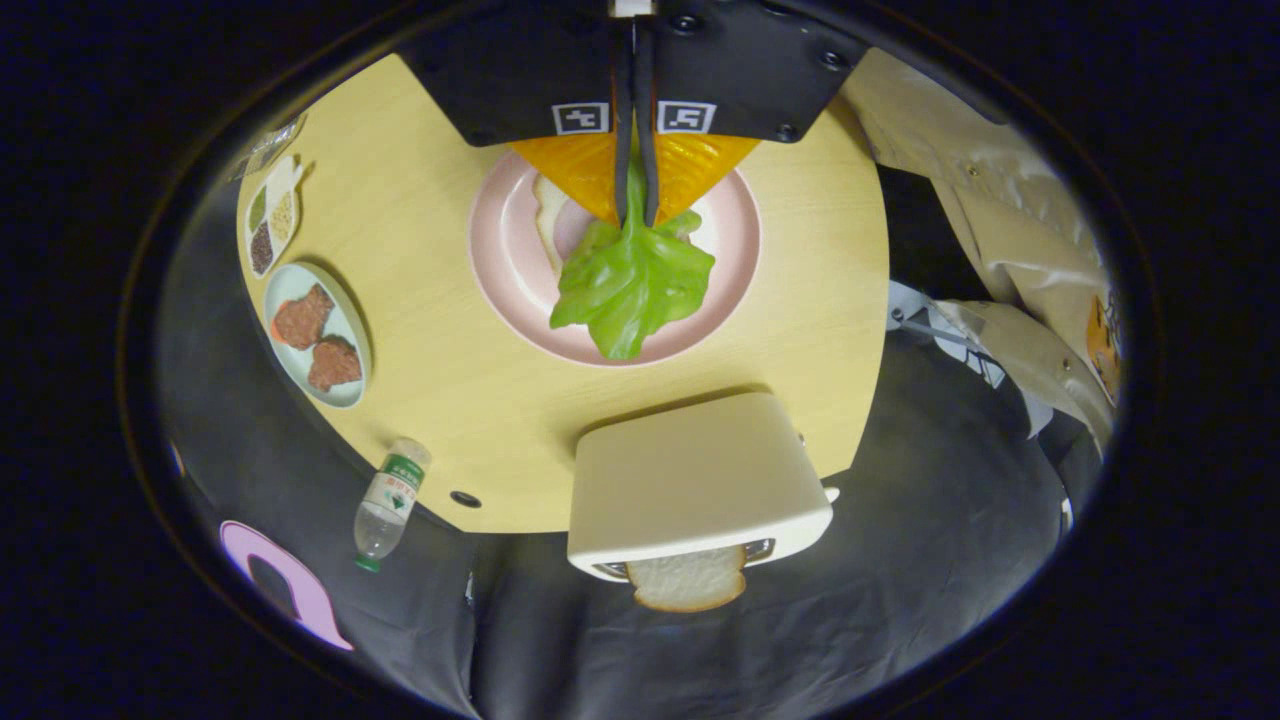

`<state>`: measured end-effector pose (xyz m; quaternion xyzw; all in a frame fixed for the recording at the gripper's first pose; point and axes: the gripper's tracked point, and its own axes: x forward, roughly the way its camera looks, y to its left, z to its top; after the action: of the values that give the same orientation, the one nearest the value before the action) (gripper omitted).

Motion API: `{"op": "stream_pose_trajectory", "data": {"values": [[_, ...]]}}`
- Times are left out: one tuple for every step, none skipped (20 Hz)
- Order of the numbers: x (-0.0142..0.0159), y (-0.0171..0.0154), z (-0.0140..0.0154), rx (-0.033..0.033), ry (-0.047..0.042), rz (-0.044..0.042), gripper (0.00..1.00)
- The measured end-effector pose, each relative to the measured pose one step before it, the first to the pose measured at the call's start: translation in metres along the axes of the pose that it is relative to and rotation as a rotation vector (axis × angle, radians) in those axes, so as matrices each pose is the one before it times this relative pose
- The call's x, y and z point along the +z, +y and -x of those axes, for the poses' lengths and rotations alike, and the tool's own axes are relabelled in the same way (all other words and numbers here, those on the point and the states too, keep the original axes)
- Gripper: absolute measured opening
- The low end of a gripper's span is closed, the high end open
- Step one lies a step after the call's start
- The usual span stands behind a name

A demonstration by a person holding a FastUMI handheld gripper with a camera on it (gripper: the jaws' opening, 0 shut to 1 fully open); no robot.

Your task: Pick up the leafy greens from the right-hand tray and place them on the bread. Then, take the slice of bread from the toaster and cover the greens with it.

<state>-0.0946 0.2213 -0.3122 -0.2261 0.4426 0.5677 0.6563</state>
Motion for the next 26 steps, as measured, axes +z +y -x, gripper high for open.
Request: {"op": "stream_pose_trajectory", "data": {"values": [[-0.00128,-0.00005,-0.00294,0.00084,0.00705,0.00072,0.04],[0.00046,-0.00116,-0.00529,-0.00216,0.00749,-0.00297,0.04],[-0.00013,-0.00116,-0.00648,-0.00037,0.00630,-0.00713,0.04],[-0.00028,-0.00232,-0.00582,-0.00101,0.00939,-0.00892,0.04],[-0.00145,-0.00186,-0.00433,-0.00333,0.01176,-0.00566,0.07],[-0.00196,-0.00498,-0.00558,-0.01077,0.00985,-0.00112,0.10],[-0.00362,-0.00374,-0.00332,-0.00504,0.01473,-0.00657,0.18],[-0.00197,-0.00378,-0.00226,-0.01007,0.00964,-0.00741,0.26],[0.00075,-0.00228,-0.00088,-0.00435,-0.00123,-0.00527,0.34],[0.00073,-0.00313,-0.00092,-0.01056,-0.00378,-0.00169,0.45],[0.00246,-0.00147,0.00188,-0.00477,-0.00627,-0.00409,0.56],[0.00372,0.00202,0.00044,-0.00138,-0.00963,-0.00484,0.67],[0.00428,0.00141,0.00325,-0.00097,-0.01270,-0.00308,0.78],[0.00585,0.00043,0.00095,-0.00639,-0.01613,0.00030,0.89],[0.00635,0.00050,0.00280,-0.00755,-0.01606,-0.00227,1.00],[0.00665,0.00116,0.00368,-0.01082,-0.01652,-0.00382,1.00],[0.00746,0.00034,0.00335,-0.01213,-0.01841,-0.00490,1.00],[0.00842,0.00205,0.00408,-0.01175,-0.01699,-0.00953,1.00],[0.01004,0.00278,0.00377,-0.00804,-0.01925,-0.01544,1.00],[0.01193,0.00263,0.00353,-0.01032,-0.02594,-0.01245,1.00],[0.01364,0.00281,0.00382,-0.01048,-0.02867,-0.01042,1.00],[0.01153,0.00436,0.00356,-0.00472,-0.02613,-0.00852,1.00],[0.01191,0.00409,0.00279,-0.00498,-0.02263,-0.00711,1.00],[0.01057,0.00342,0.00195,-0.00624,-0.01735,-0.00520,1.00],[0.00777,0.00375,0.00010,-0.00541,-0.01184,-0.00714,1.00],[0.00877,0.00509,0.00117,-0.00339,-0.01036,-0.00747,1.00]]}}
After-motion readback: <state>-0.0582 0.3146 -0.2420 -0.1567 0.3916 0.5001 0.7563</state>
